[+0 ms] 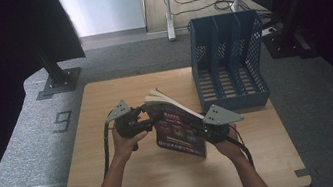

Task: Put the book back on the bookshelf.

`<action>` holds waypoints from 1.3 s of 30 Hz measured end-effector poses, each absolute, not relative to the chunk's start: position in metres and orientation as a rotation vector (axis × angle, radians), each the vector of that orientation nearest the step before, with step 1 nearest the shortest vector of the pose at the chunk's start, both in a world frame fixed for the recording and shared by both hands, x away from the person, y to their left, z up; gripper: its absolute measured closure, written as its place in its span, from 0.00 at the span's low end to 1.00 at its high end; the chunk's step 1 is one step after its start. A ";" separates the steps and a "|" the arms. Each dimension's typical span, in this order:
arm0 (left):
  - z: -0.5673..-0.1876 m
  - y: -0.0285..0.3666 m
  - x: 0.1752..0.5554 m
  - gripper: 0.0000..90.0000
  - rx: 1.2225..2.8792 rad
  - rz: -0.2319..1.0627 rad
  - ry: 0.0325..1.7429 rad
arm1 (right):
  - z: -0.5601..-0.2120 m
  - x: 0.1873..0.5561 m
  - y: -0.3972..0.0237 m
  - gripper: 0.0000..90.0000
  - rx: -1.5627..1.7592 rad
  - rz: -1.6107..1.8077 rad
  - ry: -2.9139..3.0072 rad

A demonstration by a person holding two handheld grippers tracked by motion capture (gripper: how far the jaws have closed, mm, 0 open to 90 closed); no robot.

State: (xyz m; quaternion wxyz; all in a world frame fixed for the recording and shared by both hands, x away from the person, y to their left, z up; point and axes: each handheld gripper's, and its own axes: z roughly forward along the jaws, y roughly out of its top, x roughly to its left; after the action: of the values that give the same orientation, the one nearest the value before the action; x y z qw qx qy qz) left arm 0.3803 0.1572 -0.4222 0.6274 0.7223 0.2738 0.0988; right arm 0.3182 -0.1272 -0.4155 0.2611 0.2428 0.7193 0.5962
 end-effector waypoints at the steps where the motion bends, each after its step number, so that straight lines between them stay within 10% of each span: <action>1: -0.422 0.157 0.380 0.39 1.661 0.231 0.624 | -0.415 0.319 -0.127 0.84 0.664 1.613 1.947; 39: -0.467 0.185 0.334 0.36 1.753 0.311 0.803 | -0.419 0.317 -0.137 0.90 0.771 1.666 1.883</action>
State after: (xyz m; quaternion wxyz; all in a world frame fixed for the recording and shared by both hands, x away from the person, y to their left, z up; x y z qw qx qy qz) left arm 0.3339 0.1847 -0.4666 0.5600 0.7435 0.3408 0.1320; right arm 0.3165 -0.1369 -0.4194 0.2529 0.2837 0.6927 0.6129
